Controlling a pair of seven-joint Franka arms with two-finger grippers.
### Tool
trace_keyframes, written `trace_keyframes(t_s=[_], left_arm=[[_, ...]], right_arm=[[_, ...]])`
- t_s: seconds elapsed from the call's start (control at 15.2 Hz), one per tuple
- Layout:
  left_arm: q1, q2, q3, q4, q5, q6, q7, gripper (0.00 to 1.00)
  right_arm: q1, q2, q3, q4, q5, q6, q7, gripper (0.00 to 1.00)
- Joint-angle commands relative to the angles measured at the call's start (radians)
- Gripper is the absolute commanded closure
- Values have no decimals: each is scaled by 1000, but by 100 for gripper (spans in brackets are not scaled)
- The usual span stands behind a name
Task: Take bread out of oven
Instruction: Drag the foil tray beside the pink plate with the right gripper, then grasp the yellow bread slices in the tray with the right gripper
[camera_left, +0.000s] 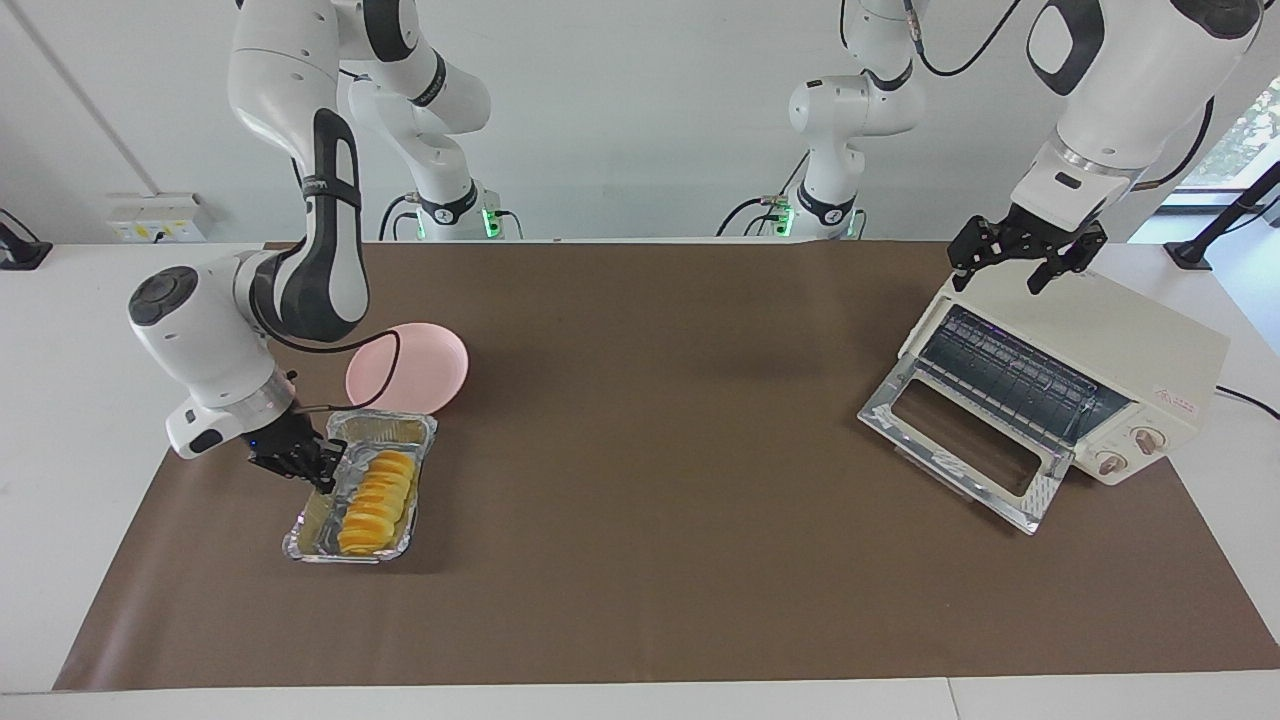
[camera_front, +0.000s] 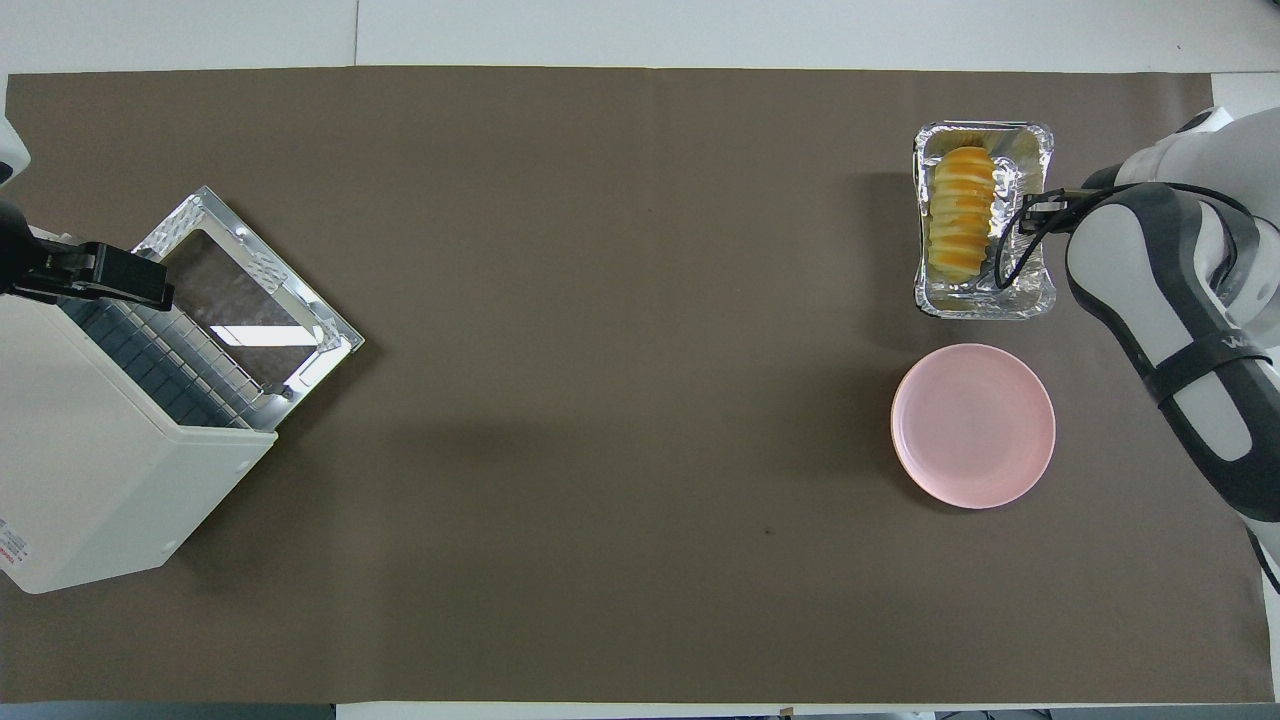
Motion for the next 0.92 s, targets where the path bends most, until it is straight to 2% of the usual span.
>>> trace_keyframes(t_s=[0.0,0.52,0.59,0.66,0.72,0.79,0.85], left_arm=[[10,-26,-4,-25,-21,5,-8,0],[10,-26,-4,-25,-21,5,-8,0],[10,-26,-4,-25,-21,5,-8,0],[10,-26,-4,-25,-21,5,-8,0],[10,-28,-4,-25,-21,5,-8,0],[10,-28,-4,-23,-21,5,-8,0],[10,-26,-4,-25,-21,5,-8,0]], right_arm=[[-7,10,14,-6,22,9,-34,100],[-1,-18,15,-51,20,-61,-37,100],[-1,-18,15,-49,20,-64,-38,96],[1,-21,15,-43,19,-78,-41,40],[1,-28,17,-41,19,-81,-40,12],[2,-31,17,-35,11,-86,-38,0],[8,-36,17,-26,6,-95,-38,0]])
